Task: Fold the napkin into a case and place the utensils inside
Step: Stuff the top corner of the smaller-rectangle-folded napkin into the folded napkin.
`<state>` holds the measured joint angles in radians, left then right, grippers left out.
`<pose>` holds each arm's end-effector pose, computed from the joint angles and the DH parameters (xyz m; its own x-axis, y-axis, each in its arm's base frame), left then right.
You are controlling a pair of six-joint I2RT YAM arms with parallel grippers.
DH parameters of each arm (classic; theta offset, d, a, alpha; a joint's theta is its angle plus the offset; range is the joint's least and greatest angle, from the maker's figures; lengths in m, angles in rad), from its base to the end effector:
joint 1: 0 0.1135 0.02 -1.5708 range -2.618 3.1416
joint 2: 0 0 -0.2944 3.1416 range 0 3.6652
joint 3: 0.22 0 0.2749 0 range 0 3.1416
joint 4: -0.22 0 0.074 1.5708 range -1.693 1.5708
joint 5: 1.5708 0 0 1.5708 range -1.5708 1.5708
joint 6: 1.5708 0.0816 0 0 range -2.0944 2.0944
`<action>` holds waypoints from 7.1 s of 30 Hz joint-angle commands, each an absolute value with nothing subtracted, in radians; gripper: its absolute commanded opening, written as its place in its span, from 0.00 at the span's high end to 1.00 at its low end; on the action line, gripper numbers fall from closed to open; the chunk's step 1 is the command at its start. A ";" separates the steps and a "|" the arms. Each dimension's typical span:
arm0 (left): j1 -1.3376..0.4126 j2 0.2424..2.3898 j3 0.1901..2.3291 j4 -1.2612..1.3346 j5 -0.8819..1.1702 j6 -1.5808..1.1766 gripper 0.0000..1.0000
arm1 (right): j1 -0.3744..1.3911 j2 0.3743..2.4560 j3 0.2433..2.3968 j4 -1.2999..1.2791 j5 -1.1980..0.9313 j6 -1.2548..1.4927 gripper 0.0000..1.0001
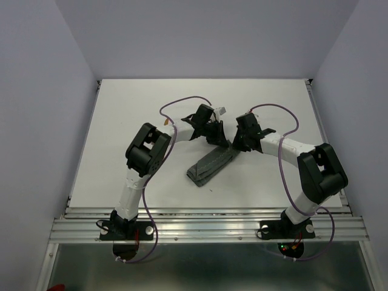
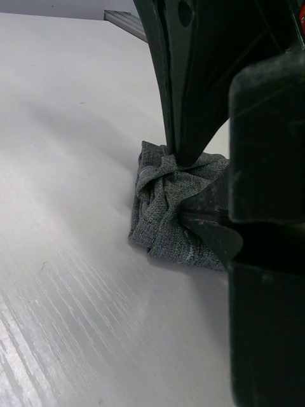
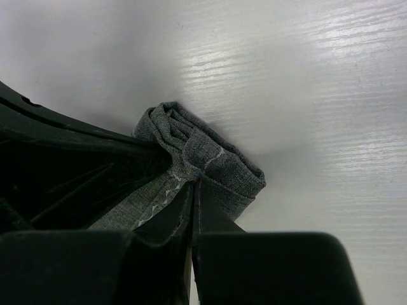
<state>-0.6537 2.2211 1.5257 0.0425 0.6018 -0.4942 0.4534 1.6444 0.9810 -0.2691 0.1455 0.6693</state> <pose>0.4124 -0.3741 0.1362 -0.8316 0.1446 -0.5362 0.5268 0.5106 -0.6795 0.3487 0.1568 0.1649 -0.7869 0.2995 -0.5395 0.1690 0.9455 0.2784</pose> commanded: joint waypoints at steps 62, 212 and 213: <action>-0.686 1.643 0.772 0.101 0.503 -0.545 1.00 | 0.469 1.786 1.005 -0.256 0.225 0.790 0.99; -0.769 2.209 1.551 0.123 0.505 -0.535 1.00 | 0.469 1.631 1.028 -0.328 0.285 0.746 0.99; -0.769 2.200 1.542 0.121 0.502 -0.531 1.00 | 0.469 1.628 1.026 -0.327 0.287 0.746 0.99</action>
<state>-0.7643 2.2246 1.5387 0.0883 0.4690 -0.5331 0.4599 1.6291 1.0126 -0.3405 0.2592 0.7555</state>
